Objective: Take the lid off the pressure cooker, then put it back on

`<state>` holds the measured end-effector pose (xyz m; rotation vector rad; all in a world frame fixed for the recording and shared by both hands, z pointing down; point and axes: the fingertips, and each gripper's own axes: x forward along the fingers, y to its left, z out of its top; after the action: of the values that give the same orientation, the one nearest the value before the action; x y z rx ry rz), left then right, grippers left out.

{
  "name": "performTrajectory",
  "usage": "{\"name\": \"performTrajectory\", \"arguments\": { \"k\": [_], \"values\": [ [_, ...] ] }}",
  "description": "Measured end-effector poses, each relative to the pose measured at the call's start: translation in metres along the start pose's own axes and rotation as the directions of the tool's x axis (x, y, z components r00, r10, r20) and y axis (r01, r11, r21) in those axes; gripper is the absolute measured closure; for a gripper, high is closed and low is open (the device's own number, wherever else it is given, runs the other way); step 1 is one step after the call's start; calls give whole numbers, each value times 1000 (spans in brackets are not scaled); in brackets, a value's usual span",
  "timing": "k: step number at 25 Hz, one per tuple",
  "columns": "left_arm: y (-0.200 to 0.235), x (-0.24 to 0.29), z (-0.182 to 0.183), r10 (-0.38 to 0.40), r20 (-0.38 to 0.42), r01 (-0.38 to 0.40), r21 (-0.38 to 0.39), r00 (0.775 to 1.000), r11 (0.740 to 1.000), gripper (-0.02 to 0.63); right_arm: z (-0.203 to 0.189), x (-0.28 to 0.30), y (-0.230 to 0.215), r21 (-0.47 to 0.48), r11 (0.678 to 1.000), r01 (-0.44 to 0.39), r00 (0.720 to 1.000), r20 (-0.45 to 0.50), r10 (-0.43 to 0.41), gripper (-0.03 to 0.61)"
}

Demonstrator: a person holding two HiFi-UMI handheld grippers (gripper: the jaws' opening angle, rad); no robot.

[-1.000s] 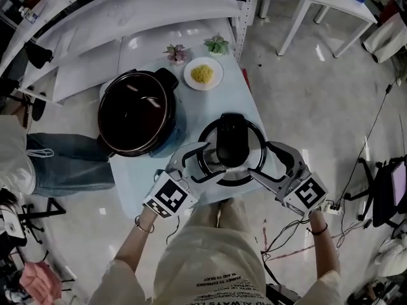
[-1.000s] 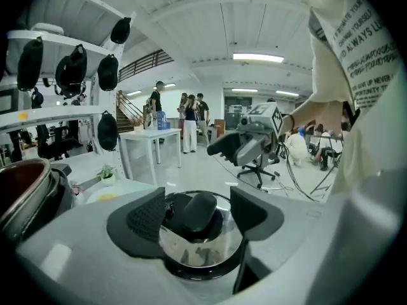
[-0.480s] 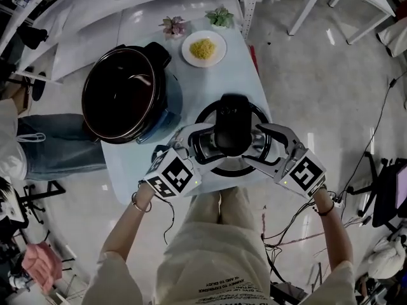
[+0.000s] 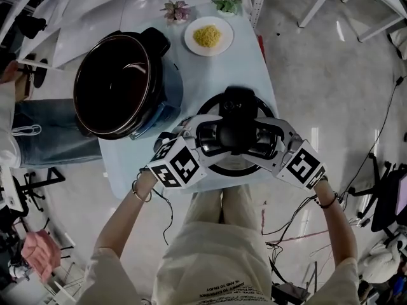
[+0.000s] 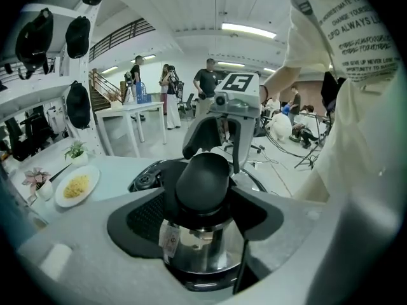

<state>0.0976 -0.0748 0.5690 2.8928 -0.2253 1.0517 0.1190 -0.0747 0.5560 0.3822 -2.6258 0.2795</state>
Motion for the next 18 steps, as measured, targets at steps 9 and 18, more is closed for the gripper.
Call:
{"name": "performTrajectory", "arguments": {
  "k": [9,18],
  "values": [
    [-2,12,-3,-33,-17,33,21,999,999,311,-6,15,0,-59,997,-55,997,-56,52,270],
    [-5,18,-1,-86,-36,89,77,996,993,313,-10,22,6,-126,985,-119,990,-92,108,289]
  ]
}}
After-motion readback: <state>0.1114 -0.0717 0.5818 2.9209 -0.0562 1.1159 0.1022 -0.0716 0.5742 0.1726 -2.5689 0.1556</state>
